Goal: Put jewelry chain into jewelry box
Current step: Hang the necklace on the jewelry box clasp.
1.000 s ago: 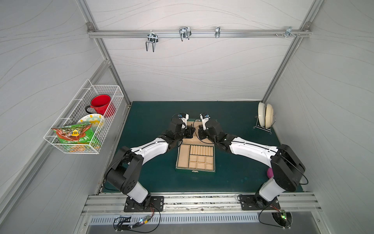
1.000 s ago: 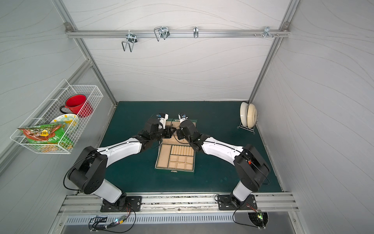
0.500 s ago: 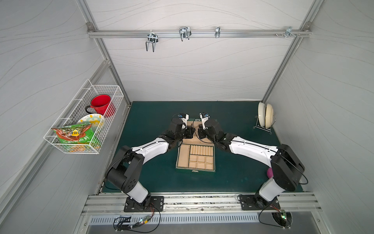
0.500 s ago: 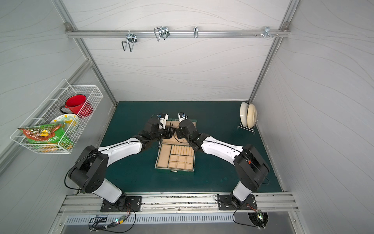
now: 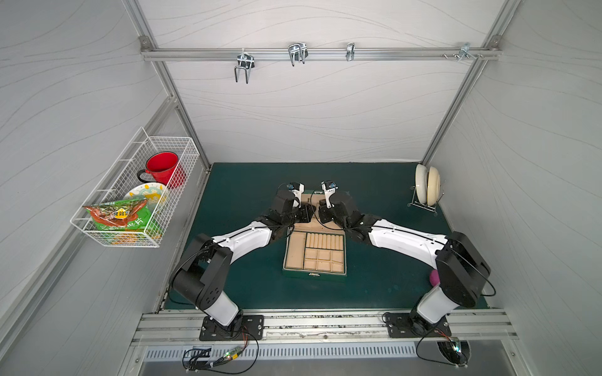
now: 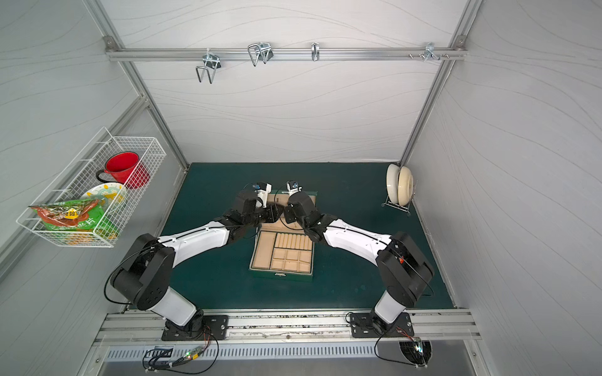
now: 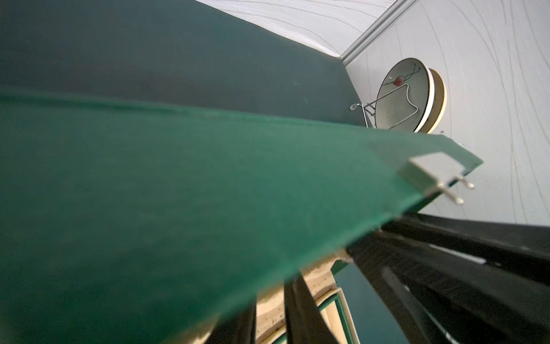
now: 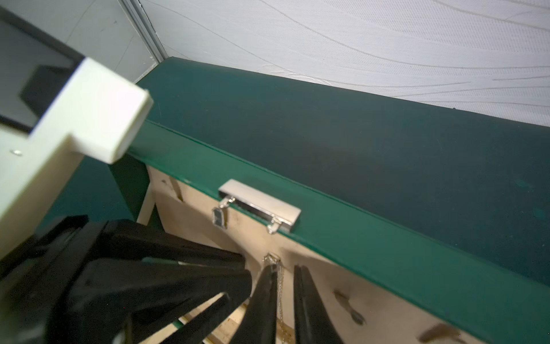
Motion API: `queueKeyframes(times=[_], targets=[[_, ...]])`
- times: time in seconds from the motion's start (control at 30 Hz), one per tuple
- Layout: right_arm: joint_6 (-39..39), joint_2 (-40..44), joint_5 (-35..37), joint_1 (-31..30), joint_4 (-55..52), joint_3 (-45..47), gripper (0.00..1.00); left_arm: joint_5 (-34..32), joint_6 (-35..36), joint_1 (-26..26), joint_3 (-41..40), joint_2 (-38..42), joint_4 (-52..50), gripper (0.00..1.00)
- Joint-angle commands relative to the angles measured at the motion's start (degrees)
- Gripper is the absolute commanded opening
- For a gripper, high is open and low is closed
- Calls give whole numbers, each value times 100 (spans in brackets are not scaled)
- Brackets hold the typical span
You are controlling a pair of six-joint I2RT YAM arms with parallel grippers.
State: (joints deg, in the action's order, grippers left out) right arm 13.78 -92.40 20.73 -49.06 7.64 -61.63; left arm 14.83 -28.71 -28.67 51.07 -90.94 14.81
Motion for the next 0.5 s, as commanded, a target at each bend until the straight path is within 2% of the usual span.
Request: queueKeyframes(times=[0.0,0.3,0.4,0.47], targets=[[75,339,-257,-58,-189,44,23,-43,139,19,16,231,188,28],[38,1510,-1099,-36,-710,562,43,332,526,1,-631,1286,278,38],[-498,1936,-1630,18,-834,732,56,331,606,10,-958,1685,261,41],[-1351,2155,-1893,63,-1257,646,73,227,793,18,-1194,2082,43,45]])
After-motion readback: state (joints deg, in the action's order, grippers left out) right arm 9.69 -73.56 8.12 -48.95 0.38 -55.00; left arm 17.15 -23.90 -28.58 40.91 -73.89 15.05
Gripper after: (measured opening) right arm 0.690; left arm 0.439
